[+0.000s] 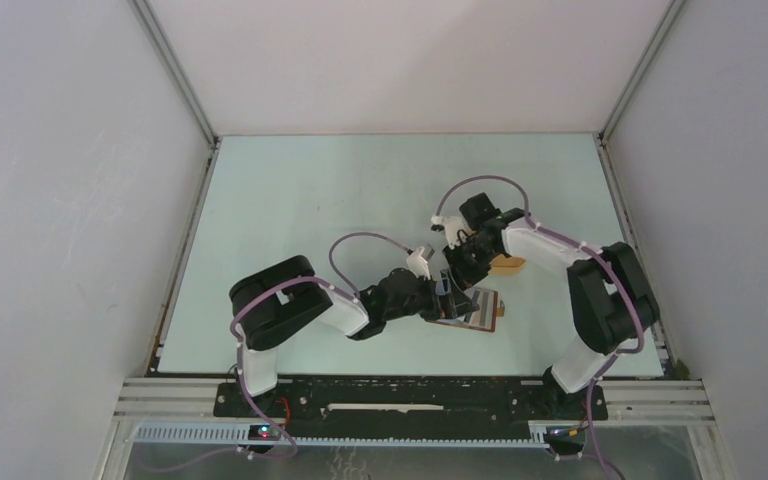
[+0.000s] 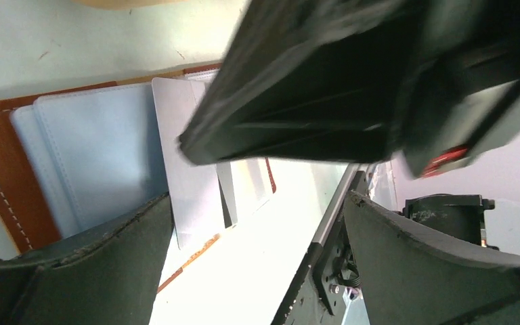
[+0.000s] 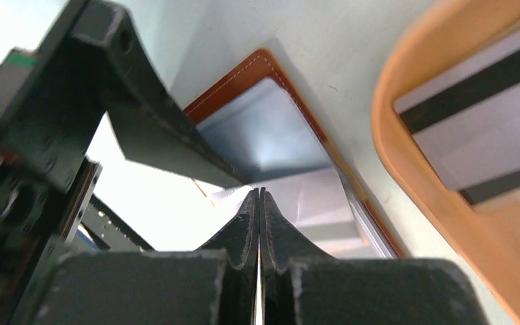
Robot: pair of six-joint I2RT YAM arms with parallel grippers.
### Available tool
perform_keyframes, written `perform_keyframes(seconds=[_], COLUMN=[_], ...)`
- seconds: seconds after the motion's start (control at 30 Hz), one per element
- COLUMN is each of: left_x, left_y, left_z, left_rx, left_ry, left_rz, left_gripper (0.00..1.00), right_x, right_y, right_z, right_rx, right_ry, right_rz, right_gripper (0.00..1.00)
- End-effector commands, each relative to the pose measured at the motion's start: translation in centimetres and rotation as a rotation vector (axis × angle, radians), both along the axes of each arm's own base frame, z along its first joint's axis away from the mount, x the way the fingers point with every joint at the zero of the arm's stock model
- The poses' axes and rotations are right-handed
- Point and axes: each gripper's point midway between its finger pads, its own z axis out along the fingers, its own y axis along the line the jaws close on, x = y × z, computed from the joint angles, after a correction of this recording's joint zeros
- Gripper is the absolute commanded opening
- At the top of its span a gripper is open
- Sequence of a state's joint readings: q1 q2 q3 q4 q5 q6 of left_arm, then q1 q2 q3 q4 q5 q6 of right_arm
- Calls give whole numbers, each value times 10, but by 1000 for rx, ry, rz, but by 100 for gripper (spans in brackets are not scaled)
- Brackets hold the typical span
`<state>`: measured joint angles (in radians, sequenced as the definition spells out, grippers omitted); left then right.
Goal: Put the credit cards into the card holder
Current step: Insert the credit card into the card holder.
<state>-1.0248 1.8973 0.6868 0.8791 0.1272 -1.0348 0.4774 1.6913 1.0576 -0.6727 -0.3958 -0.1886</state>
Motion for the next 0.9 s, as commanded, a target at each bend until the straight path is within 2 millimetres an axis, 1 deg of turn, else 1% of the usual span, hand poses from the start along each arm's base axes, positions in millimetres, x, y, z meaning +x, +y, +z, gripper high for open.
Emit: perform_keyframes(seconds=[0.0, 0.2, 0.3, 0.37, 0.57, 0.63, 0.73, 0.8, 0.87], left_x=[7, 14, 14, 14, 13, 14, 17, 19, 23], left_y=[4, 9, 8, 6, 4, 6, 12, 18, 27], left_z=[5, 14, 17, 15, 18, 23, 34, 43, 57], left_rx=[68, 115, 145, 166, 184, 190, 212, 238, 254], left_ry=[-61, -114, -132, -132, -140, -158, -195, -227, -274], left_rz=[3, -1, -21, -38, -59, -56, -50, -40, -16], left_gripper=[100, 100, 100, 100, 100, 100, 100, 100, 100], right_x=[10, 10, 10, 11, 8, 7, 4, 0, -4], right_y=[-2, -21, -27, -32, -38, -40, -44, -45, -47], right_z=[58, 85, 98, 105, 121, 131, 150, 164, 177], right_rx=[164, 262, 300, 309, 329, 335, 346, 355, 364], right_ry=[-116, -144, -176, -201, -268, -322, -447, -531, -615], right_rz=[85, 87, 90, 88, 108, 119, 137, 157, 166], right_gripper=[2, 5, 7, 8, 8, 8, 8, 8, 8])
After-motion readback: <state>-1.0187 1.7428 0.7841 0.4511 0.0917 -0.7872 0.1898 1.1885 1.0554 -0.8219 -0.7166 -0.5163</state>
